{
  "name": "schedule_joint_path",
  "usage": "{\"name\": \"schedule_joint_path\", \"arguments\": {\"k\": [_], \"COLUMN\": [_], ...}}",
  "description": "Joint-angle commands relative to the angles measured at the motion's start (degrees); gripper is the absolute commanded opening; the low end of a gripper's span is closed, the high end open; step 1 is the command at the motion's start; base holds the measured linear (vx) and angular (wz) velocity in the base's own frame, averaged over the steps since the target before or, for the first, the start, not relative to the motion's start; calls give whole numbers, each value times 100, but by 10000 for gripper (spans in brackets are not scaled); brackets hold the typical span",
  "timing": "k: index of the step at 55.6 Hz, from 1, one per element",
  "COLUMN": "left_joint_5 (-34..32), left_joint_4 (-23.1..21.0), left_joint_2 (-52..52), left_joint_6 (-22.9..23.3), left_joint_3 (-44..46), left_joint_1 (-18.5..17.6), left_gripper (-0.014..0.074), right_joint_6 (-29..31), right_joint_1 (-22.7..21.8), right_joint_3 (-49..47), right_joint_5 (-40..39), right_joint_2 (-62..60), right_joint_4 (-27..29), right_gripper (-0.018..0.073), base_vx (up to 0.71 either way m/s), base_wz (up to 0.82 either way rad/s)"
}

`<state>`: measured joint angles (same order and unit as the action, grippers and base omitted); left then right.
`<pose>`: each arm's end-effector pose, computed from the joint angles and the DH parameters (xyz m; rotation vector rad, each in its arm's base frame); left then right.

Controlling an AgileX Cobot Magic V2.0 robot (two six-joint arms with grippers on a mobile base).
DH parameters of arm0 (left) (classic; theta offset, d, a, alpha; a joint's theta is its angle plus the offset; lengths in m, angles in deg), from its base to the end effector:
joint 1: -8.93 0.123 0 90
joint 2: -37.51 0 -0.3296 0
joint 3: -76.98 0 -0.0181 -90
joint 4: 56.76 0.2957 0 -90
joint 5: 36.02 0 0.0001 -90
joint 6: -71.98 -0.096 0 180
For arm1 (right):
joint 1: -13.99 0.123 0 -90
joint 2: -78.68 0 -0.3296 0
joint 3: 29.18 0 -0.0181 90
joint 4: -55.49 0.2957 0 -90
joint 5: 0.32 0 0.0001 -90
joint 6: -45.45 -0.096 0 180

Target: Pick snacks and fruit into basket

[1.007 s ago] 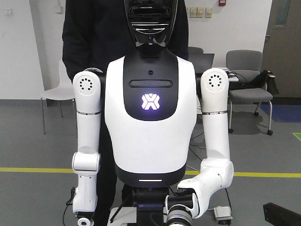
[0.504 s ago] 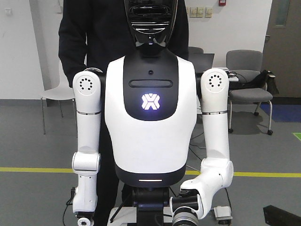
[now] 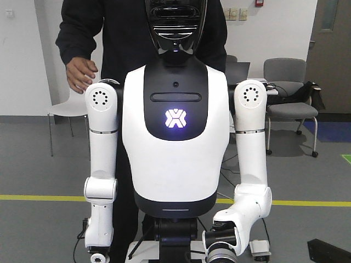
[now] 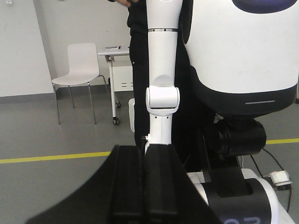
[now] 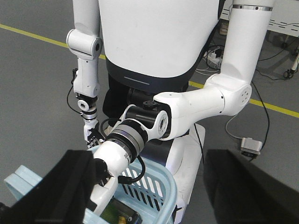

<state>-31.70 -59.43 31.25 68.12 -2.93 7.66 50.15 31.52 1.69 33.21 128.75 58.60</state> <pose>0.0622 -0.0017 0.1958 0.0368 1.5788 -0.0038 0.1564 0.0524 0.4004 -0.3605 1.9700 0.2028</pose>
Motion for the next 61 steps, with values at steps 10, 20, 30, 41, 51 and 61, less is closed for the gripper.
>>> {"name": "schedule_joint_path", "arguments": {"k": [10,20,30,41,51,61], "left_joint_5": [-432,-432,-432,-432,-432,-380], "left_joint_4": [4,4,4,4,4,4], "left_joint_2": [-26,-26,-26,-26,-23,-35], "left_joint_6": [52,52,52,52,52,52], "left_joint_3": [-21,-21,-21,-21,-20,-20], "left_joint_1": [17,17,17,17,17,17], "left_gripper": [-10,-10,-10,-10,-10,-10], "right_joint_6": [57,42,-46,-266,-438,-427], "right_joint_1": [-324,-1399,-2005,-2075,-2051,-2063], "right_joint_3": [92,1754,3276,4172,4871,4942], "right_joint_5": [-863,-2900,-3621,-2784,-3318,-3251], "right_joint_2": [-423,-1527,-3124,-4508,-4485,-4477], "right_joint_4": [-725,-782,-863,-909,-887,-861], "right_gripper": [468,334,153,-15,-13,-11], "base_vx": [0,0,0,0,0,0], "base_wz": [0,0,0,0,0,0]}}
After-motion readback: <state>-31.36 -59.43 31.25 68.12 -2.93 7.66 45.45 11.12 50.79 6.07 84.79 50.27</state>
